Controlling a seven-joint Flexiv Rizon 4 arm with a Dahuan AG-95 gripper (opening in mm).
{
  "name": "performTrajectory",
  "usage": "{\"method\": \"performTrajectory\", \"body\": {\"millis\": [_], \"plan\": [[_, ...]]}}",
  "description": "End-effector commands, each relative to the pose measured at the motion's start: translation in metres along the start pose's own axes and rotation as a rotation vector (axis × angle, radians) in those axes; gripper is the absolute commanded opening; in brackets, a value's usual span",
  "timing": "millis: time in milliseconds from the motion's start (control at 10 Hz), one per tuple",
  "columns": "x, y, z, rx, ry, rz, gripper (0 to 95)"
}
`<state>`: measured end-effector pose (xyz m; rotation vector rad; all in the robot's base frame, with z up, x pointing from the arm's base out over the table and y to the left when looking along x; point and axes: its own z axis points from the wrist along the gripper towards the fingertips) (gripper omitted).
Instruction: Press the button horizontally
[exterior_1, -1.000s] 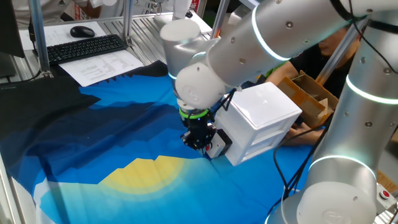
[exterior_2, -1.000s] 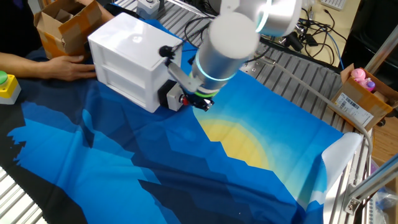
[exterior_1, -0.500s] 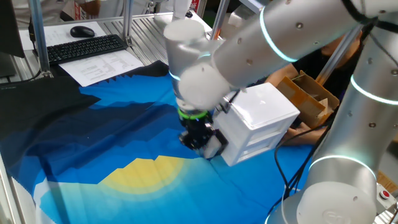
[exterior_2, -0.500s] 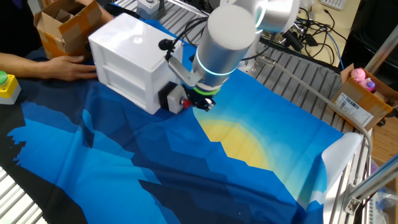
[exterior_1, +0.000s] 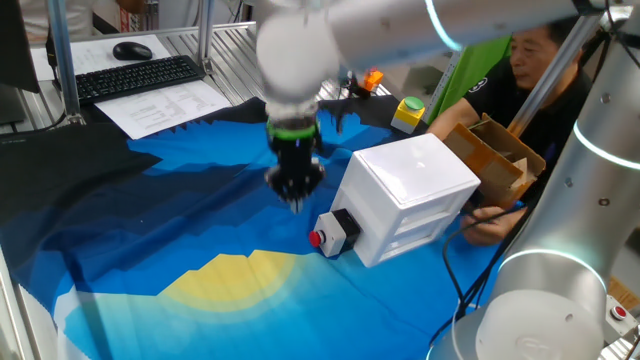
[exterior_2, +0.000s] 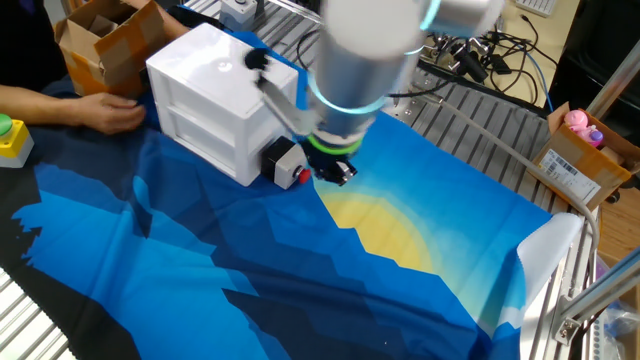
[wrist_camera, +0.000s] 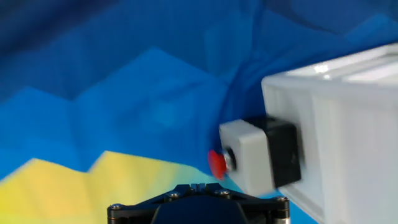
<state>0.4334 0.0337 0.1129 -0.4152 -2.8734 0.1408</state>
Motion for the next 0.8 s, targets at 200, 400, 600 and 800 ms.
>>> {"method": "performTrajectory", "body": {"millis": [200,400,600,800], "plan": [[-0.016,-0.005,-0.039,-0.113,0.033,0.016,0.0],[-0.009,-0.015,-0.056,-0.112,0.035,0.005,0.0],[-0.004,-0.017,-0.058,-0.104,0.026,0.021,0.0],[0.001,-0.019,-0.056,-0.106,0.014,0.033,0.0]]}}
